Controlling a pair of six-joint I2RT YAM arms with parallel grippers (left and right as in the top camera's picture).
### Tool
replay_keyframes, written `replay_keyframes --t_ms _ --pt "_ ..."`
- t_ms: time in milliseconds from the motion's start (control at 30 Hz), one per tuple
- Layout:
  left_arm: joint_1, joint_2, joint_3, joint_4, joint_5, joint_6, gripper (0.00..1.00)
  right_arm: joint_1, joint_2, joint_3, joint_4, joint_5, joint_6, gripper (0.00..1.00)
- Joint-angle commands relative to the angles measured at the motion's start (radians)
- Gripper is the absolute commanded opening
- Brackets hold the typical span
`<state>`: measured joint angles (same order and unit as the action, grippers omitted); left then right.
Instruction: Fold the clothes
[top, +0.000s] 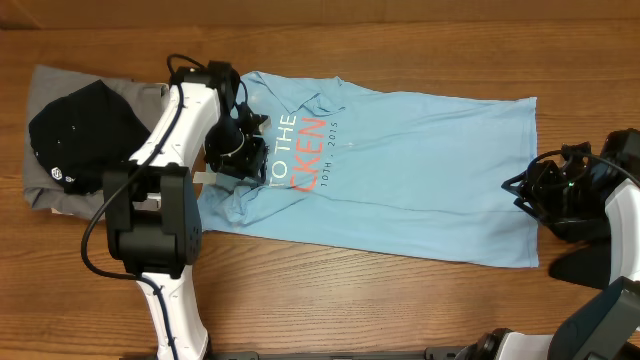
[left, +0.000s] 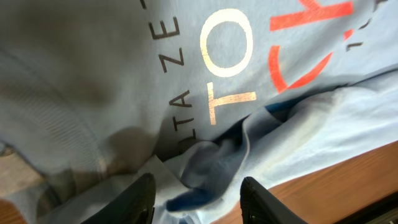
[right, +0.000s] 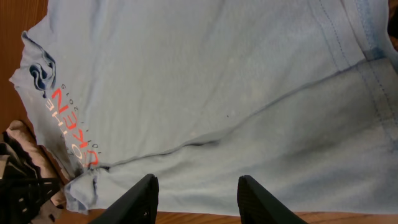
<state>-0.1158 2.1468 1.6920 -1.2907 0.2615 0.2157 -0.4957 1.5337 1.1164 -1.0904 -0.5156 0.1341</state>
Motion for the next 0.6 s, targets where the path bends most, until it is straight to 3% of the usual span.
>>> replay_keyframes --t_ms 0,100,167,300,567 --pt "-0.026 -0.028 -0.077 0.023 0.018 0.053 0.51 0.005 -0.015 0.016 0.004 0.007 -0.008 0.45" --pt "-0.037 -0.028 -0.12 0.049 0.02 0.063 0.48 0.005 -0.015 0.016 0.005 0.007 -0.008 0.45" --pt "-0.038 -0.028 -0.124 0.059 0.031 0.061 0.41 0.005 -0.015 0.016 0.005 0.007 -0.008 0.45" --pt "-0.038 -0.029 -0.095 0.065 0.035 0.061 0.16 0.005 -0.015 0.016 0.005 0.007 -0.008 0.45" --pt "-0.038 -0.029 0.067 0.047 0.027 0.077 0.13 0.005 -0.015 0.016 0.004 0.008 -0.008 0.45"
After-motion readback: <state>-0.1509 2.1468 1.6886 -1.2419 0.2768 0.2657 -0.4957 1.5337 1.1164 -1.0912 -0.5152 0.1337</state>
